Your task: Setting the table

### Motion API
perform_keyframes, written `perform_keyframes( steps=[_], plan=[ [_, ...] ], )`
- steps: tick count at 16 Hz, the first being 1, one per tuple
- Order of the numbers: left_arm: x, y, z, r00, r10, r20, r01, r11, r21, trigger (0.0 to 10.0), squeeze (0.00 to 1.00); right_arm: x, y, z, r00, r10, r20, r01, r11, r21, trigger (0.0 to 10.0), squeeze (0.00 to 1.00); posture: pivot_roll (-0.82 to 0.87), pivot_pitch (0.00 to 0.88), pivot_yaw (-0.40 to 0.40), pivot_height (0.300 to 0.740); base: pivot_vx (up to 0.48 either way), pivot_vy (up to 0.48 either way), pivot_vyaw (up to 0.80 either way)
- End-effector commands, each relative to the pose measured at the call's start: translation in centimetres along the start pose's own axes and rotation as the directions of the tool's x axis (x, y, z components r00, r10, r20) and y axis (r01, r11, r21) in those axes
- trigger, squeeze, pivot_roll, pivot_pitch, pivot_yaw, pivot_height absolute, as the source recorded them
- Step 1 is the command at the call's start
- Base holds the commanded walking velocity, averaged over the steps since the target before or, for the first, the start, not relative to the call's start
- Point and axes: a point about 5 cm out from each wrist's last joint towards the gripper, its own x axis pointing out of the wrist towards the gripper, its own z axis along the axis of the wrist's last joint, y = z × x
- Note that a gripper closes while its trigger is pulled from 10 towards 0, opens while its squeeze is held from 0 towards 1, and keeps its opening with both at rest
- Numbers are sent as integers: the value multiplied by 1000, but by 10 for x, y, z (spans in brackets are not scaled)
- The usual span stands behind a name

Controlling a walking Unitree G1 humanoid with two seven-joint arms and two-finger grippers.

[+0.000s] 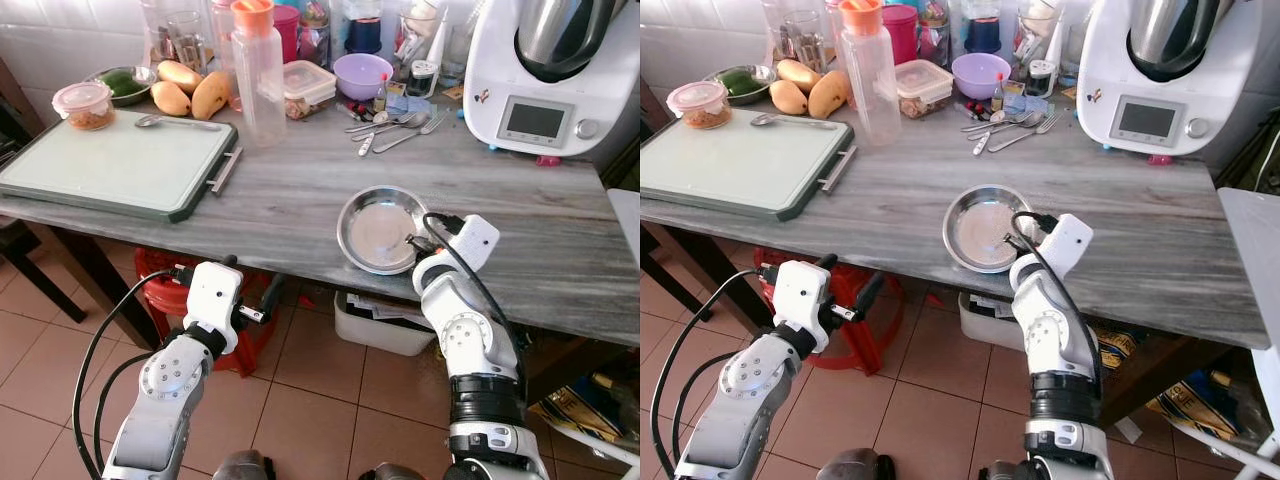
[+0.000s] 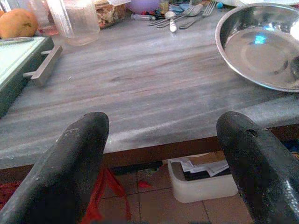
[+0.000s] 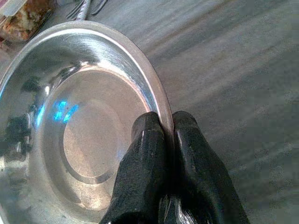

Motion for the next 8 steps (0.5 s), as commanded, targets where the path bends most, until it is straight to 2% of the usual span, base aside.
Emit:
perform_keyframes(
  steps=[1,2,3,4,5,8],
  plan=[
    [1,-1,4,1000,-17,6,17,1000,16,10000,0,2,-20,-18,991,-100,-91,99,995,-13,10000,0,63,8,12,740,0,0,0],
    [2,-1,4,1000,-18,6,18,1000,16,10000,0,3,-20,-17,991,-99,-91,99,995,-4,10000,129,63,8,13,740,0,0,0],
    [2,-1,4,1000,-18,7,18,1000,16,10000,0,4,-20,-15,991,-103,-89,104,995,5,10000,529,63,8,13,740,0,0,0],
    [2,-1,4,1000,-19,8,19,1000,17,10000,0,5,-19,-13,991,-108,-82,109,994,8,10000,741,63,8,15,740,0,0,0],
    [2,-1,4,1000,-20,8,20,1000,19,10000,0,6,-19,-11,991,-112,-79,113,993,15,10000,831,65,9,16,740,0,0,0],
    [1,0,4,1000,-20,7,20,1000,24,10000,0,8,-21,-8,990,-123,-64,124,992,20,10000,882,68,9,17,740,0,0,0]
  ],
)
